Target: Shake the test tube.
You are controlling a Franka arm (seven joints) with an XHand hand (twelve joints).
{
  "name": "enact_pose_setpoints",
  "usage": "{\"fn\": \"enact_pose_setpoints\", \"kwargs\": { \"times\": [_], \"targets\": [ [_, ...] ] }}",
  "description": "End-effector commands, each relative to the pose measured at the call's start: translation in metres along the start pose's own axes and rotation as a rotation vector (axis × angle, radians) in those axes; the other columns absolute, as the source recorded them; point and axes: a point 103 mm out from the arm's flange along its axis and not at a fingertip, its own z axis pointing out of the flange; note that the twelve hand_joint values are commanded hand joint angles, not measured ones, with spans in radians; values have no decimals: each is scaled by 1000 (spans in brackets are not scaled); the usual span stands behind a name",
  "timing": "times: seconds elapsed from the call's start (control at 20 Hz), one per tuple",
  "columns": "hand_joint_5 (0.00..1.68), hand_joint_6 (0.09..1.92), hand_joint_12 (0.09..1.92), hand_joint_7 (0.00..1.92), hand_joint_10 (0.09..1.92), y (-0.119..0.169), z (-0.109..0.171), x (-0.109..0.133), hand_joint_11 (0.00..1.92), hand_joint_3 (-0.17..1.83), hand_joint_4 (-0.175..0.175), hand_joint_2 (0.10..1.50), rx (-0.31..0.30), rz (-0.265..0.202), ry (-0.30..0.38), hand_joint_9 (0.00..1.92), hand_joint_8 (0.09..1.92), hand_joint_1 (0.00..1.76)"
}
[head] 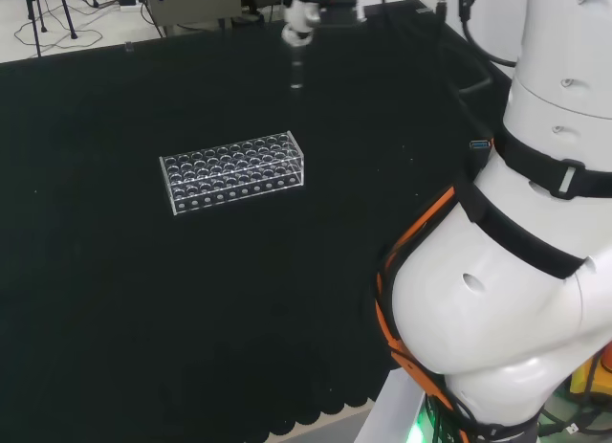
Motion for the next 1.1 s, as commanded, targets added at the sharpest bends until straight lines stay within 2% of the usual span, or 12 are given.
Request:
{"fn": "enact_pose_setpoints", "kwargs": {
  "times": [0.05,0.35,0.6,0.8,0.95,1.1],
  "targets": [
    [1510,330,1012,1579,706,4,11,91,1407,946,-175,407,-11,-175,61,1647,293,1350],
    [1510,328,1012,1580,706,1,9,148,1408,946,-175,407,-19,-281,87,1647,291,1350],
    [1511,327,1012,1580,706,-3,10,166,1408,945,-175,407,-11,-322,72,1647,290,1350],
    [1511,326,1012,1581,706,-3,15,161,1408,945,-175,407,0,-310,52,1647,289,1350],
    [1512,325,1011,1581,706,-2,20,143,1407,945,-175,407,15,-276,38,1647,288,1350],
    [1512,325,1011,1581,706,0,24,115,1408,945,-175,407,27,-220,22,1647,288,1350]
  ]
}}
